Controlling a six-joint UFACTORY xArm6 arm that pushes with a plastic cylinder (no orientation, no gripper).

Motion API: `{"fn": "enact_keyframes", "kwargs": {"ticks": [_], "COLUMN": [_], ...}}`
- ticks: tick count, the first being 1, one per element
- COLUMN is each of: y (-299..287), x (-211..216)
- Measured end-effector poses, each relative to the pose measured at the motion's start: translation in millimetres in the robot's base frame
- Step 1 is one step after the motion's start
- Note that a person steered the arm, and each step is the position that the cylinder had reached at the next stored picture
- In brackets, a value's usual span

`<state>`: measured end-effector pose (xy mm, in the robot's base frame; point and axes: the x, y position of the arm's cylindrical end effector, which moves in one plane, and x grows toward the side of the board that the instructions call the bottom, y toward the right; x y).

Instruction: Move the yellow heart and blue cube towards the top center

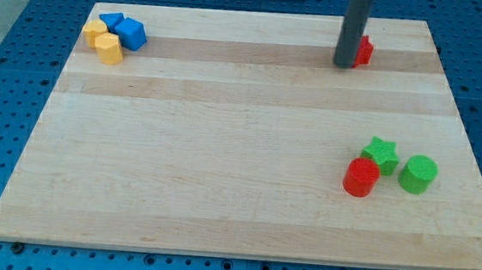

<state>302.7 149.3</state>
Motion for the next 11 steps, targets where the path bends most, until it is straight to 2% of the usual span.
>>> {"fn": "enact_keyframes", "kwargs": {"ticks": [1, 2, 4, 5, 6, 9, 10, 11], "y": [27, -53, -365, -369, -447, -447, -428, -368], "x": [-25, 24, 27, 59, 62, -25, -25, -25]}}
